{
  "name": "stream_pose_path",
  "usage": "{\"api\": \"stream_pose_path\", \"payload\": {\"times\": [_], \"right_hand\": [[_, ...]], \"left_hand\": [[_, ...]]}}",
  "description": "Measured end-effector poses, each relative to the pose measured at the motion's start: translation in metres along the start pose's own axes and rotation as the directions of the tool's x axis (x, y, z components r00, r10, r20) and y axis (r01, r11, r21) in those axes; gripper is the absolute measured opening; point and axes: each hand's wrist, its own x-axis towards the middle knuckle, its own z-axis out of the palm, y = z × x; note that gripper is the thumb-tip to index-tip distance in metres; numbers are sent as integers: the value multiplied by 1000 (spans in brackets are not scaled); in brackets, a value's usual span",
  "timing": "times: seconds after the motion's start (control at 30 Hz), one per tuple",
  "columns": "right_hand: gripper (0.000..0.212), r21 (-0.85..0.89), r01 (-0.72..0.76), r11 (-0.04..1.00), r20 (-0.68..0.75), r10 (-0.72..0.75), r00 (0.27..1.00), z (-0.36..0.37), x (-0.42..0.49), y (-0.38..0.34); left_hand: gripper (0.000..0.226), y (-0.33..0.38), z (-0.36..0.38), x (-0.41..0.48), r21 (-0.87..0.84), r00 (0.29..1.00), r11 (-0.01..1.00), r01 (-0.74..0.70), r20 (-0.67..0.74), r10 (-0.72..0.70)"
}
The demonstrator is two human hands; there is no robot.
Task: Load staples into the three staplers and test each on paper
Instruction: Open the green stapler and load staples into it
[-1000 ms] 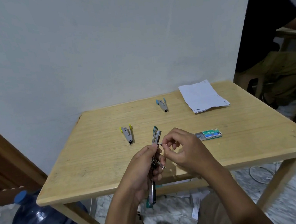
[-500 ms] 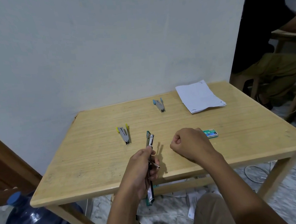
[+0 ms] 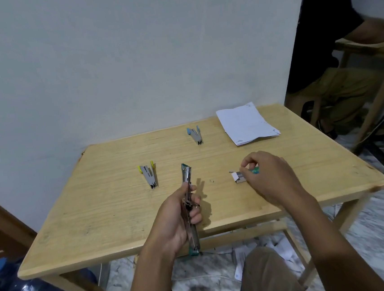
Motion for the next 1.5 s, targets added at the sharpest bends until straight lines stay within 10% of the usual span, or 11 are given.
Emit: {"api": "stream_pose_path", "payload": {"times": [0.33, 0.93, 1.5], "right_hand": [[18, -230, 118, 966, 290, -47, 956, -10, 23, 13], [14, -372, 307, 876, 497, -91, 863, -12, 53, -3], [24, 143, 129, 981, 233, -160, 959, -1, 52, 15]], "left_hand": [[15, -8, 3, 36, -351, 986, 934, 69, 165, -11], [28, -4, 5, 33, -272, 970, 952, 138, 231, -74], [28, -4, 2, 34, -219, 961, 966, 134, 268, -72]]}}
